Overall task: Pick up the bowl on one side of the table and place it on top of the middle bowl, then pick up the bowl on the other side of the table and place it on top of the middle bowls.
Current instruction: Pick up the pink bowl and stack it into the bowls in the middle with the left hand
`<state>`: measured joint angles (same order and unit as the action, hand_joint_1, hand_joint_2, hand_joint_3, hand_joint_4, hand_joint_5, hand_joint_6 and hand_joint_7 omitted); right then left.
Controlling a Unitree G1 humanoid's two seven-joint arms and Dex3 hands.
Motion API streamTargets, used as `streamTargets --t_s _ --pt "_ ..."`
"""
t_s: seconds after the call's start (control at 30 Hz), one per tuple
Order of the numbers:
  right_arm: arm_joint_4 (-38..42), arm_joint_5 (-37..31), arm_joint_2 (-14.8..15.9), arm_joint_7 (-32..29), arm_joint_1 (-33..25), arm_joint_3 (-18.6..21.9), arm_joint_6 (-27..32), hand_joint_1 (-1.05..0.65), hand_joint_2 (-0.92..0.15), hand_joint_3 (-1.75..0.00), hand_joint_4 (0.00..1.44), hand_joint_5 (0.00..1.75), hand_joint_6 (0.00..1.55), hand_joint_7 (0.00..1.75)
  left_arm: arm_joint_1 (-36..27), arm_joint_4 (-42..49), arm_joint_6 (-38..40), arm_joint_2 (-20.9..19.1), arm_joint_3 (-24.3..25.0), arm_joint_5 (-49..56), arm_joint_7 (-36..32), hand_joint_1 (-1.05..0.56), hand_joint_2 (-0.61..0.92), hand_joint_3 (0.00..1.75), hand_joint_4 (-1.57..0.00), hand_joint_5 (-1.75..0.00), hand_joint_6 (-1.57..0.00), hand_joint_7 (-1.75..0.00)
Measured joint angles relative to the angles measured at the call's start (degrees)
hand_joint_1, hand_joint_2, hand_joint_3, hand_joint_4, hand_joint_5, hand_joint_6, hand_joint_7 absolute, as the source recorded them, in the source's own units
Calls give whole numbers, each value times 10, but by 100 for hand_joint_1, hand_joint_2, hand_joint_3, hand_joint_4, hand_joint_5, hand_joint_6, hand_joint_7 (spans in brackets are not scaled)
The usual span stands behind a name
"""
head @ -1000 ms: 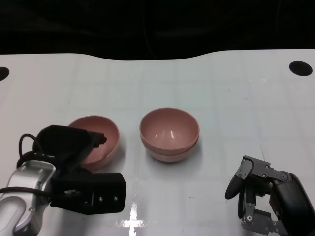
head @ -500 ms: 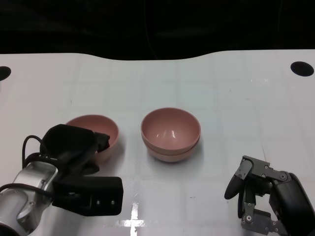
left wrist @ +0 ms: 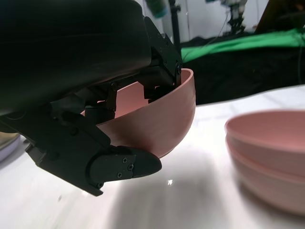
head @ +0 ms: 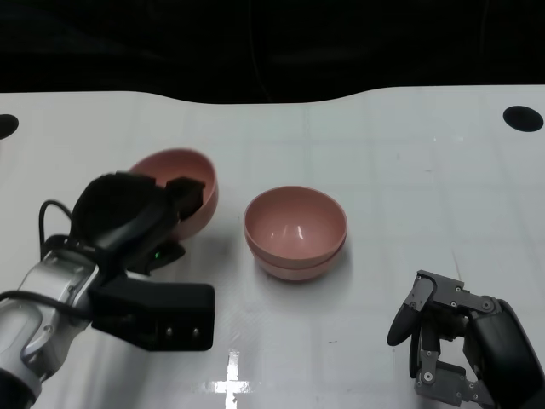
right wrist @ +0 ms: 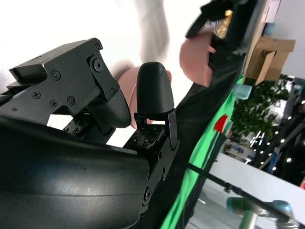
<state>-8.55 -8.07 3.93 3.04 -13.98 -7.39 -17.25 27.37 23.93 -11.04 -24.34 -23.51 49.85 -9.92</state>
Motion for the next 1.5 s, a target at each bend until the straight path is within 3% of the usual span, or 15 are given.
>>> streamTargets --t_s 0.1,0.23,0.33,0.53,0.67,0.8,0.97,1.2,1.3,1.47,1.5 --pt "0 -1 -1 0 1 0 6 -3 -27 -161 96 175 83 152 8 -14 6 2 0 0 3 -24 57 96 -88 -175 -70 -154" --pt "0 -4 -1 -1 2 -1 7 -1 -26 -161 96 175 82 152 10 -19 -7 6 0 -4 -5 -22 49 101 -88 -175 -68 -169" --pt "0 -6 -1 -1 1 -3 6 -2 -26 -161 96 175 82 152 15 -19 -38 16 -2 -8 -28 -25 46 108 -89 -175 -74 -153" --pt "1 -11 0 0 1 -4 -1 -3 -26 -161 96 175 82 152 43 -2 -102 50 -13 -13 -65 -27 47 112 -91 -175 -81 -148" --pt "1 -11 0 1 -1 -4 0 -3 -26 -161 96 175 82 151 65 22 -124 71 -23 -12 -72 -29 49 109 -92 -175 -80 -153" --pt "1 -11 0 1 0 -5 1 -2 -26 -161 96 175 83 151 80 36 -133 84 -38 -10 -71 -28 49 103 -91 -175 -83 -146" --pt "1 -12 0 0 0 -7 1 -2 -26 -161 96 175 83 151 99 52 -133 91 -61 -5 -37 -26 48 94 -91 -175 -79 -158" --pt "2 -12 -1 -1 1 -10 -1 -1 -26 -160 94 175 83 151 116 52 -118 91 -84 3 25 -27 59 53 -94 -175 -97 -91" --pt "4 -14 -1 -1 2 -12 -3 -1 -26 -160 94 175 83 151 120 50 -111 89 -91 9 43 -27 65 40 -94 -175 -105 -71" --pt "4 -21 -1 -4 4 -14 -3 -3 -26 -160 94 175 83 152 122 46 -107 83 -101 23 57 -28 69 26 -93 -175 -111 -54" --pt "4 -22 -1 -5 4 -14 -3 -3 -26 -160 94 175 83 152 122 45 -106 82 -101 25 59 -29 74 20 -88 -165 -111 -45"
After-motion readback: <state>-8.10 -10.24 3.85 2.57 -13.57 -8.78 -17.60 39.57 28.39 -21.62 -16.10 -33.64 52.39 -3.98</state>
